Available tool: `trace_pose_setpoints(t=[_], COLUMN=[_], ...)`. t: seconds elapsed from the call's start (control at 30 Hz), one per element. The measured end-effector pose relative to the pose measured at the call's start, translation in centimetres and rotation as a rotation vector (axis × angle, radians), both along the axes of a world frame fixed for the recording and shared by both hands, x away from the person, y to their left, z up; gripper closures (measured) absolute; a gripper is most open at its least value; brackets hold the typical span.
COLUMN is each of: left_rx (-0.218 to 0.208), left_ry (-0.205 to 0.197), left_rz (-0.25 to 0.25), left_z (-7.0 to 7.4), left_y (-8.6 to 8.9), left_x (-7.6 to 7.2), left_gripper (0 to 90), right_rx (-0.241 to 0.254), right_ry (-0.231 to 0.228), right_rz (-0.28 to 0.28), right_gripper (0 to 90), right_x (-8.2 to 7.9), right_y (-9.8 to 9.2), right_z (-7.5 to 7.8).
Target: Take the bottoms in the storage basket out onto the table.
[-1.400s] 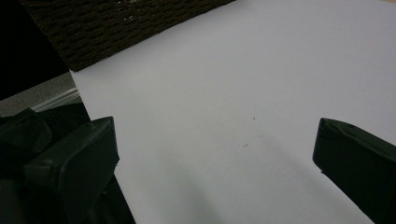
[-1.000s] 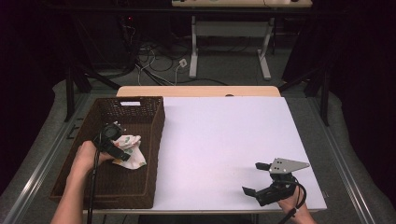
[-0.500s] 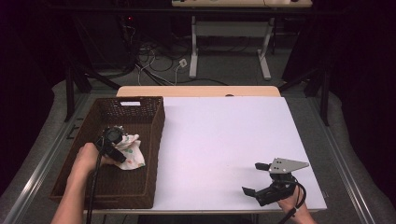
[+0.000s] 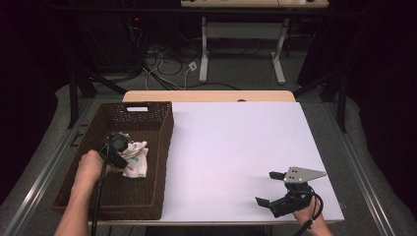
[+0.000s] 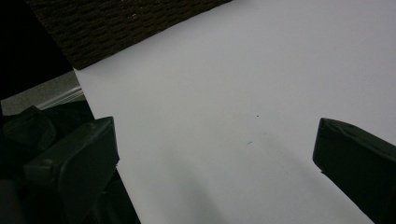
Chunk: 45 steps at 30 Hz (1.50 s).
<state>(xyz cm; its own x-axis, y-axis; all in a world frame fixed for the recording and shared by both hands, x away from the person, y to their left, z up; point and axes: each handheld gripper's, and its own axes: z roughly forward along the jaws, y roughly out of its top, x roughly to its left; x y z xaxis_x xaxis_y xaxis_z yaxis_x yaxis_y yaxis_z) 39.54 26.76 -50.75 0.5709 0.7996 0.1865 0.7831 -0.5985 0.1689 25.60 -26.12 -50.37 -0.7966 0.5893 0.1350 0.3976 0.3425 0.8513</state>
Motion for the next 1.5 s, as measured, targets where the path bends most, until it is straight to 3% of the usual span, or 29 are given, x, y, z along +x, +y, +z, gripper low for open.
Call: trace_pose_setpoints(t=[0.33, 1.13, 1.5], left_rx=[-0.035, -0.064, -0.048], left_ry=[-0.006, -0.039, -0.054], left_rz=[-0.021, -0.070, -0.086], left_z=[0.6, 3.2, 4.1], left_y=[0.1, 0.2, -0.1], left_x=[-0.3, -1.7, -2.1], left_gripper=[66.3, 66.7, 66.6], right_rx=[0.009, 0.005, 0.005], right_ry=[-0.005, -0.008, -0.006], right_rz=[-0.010, -0.008, -0.011], right_gripper=[0.0, 0.0, 0.0], right_x=[-0.1, -0.1, -0.1], right_y=[-0.1, -0.2, -0.2], right_z=[0.1, 0.0, 0.0])
